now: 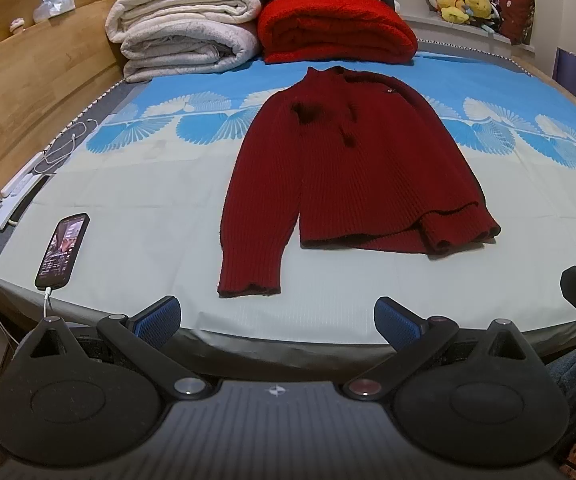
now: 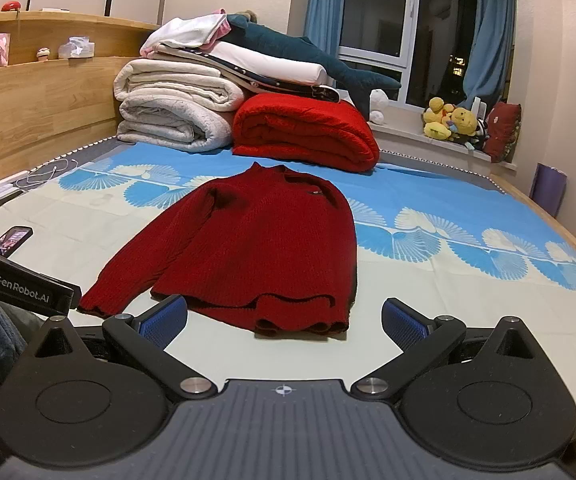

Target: Fold small clothes

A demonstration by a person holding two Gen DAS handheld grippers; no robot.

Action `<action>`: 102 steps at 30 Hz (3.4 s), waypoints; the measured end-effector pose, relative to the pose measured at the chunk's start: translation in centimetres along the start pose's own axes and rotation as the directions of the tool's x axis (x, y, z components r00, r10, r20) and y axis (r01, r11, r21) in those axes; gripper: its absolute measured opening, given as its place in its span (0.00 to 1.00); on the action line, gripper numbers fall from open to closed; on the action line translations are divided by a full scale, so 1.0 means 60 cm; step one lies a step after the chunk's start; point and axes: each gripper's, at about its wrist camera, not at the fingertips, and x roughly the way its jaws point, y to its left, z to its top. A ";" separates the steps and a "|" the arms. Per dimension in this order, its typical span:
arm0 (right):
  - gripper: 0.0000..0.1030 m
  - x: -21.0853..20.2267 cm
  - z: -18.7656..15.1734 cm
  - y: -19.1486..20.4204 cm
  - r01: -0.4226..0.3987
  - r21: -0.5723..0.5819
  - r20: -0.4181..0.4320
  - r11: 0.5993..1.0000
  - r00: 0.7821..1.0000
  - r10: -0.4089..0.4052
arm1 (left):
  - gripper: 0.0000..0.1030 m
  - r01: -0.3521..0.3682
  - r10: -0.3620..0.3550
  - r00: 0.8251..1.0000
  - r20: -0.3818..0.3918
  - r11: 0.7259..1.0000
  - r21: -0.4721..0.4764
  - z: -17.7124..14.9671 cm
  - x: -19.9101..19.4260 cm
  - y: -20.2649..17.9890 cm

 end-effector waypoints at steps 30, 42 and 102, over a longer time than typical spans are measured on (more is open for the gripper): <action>0.99 0.471 0.032 -0.200 0.189 0.409 -0.364 0.893 0.931 -0.031 | 1.00 -0.013 0.000 0.974 -0.225 0.998 -0.056 0.185 0.436 0.101; 0.06 0.569 0.050 -0.185 0.098 0.301 -0.440 0.949 0.897 0.047 | 0.17 -0.114 0.119 0.963 -0.240 0.993 0.035 0.221 0.509 0.101; 0.35 0.445 -0.025 0.089 -0.384 -0.197 -0.272 0.902 0.905 0.326 | 0.07 -0.165 0.111 0.981 -0.158 0.907 -0.387 0.260 0.483 0.281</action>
